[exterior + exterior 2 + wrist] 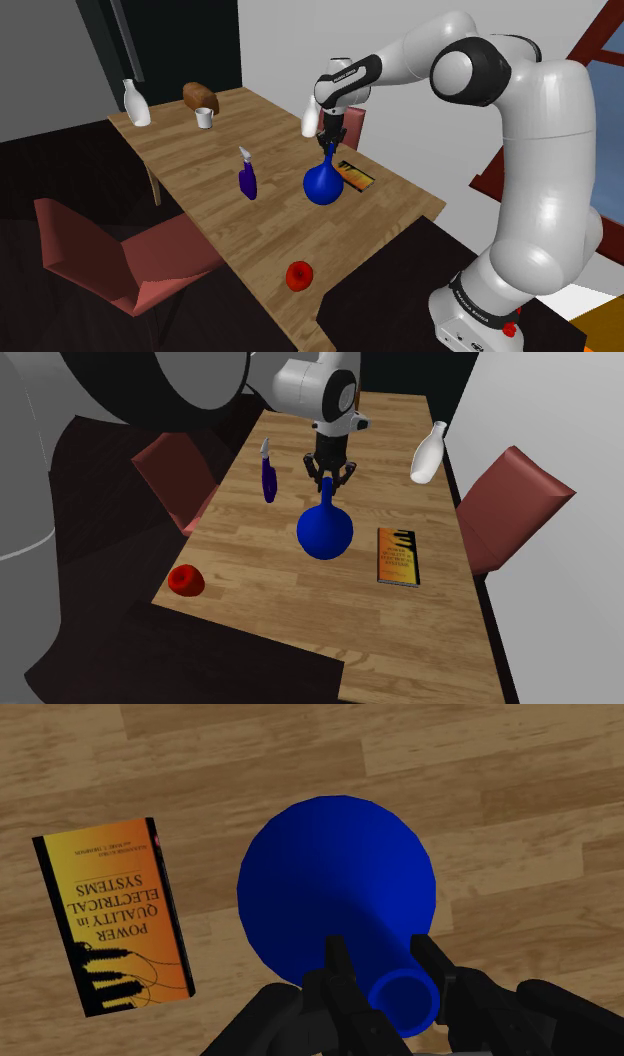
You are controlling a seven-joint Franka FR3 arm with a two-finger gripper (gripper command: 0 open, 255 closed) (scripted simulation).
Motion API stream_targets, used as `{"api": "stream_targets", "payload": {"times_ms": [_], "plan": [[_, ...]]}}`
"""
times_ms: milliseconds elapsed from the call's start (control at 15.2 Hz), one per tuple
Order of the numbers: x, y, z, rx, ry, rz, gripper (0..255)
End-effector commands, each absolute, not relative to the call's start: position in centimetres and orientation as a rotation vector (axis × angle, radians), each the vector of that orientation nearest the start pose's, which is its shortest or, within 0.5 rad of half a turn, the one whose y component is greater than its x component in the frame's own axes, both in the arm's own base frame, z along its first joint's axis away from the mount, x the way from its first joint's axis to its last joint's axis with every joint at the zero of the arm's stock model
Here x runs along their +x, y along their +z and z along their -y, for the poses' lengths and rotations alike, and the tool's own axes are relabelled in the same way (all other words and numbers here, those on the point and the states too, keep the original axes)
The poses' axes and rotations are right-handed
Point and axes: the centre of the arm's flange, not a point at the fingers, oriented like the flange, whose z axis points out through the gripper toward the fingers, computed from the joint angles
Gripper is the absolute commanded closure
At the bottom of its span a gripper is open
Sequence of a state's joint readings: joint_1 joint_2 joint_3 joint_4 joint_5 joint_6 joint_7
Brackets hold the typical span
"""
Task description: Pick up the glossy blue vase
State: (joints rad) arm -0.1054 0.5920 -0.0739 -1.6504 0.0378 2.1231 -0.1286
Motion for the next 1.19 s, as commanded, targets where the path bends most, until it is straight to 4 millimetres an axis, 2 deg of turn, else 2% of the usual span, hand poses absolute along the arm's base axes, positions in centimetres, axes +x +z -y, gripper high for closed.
{"api": "stream_targets", "payload": {"times_ms": [0,264,1122], "plan": [[66.2,25.8,11.3,-3.127,0.186,-0.098,255],[66.3,25.8,11.3,-3.127,0.186,-0.098,255],[66.3,32.7,11.3,-3.127,0.186,-0.098,255]]}}
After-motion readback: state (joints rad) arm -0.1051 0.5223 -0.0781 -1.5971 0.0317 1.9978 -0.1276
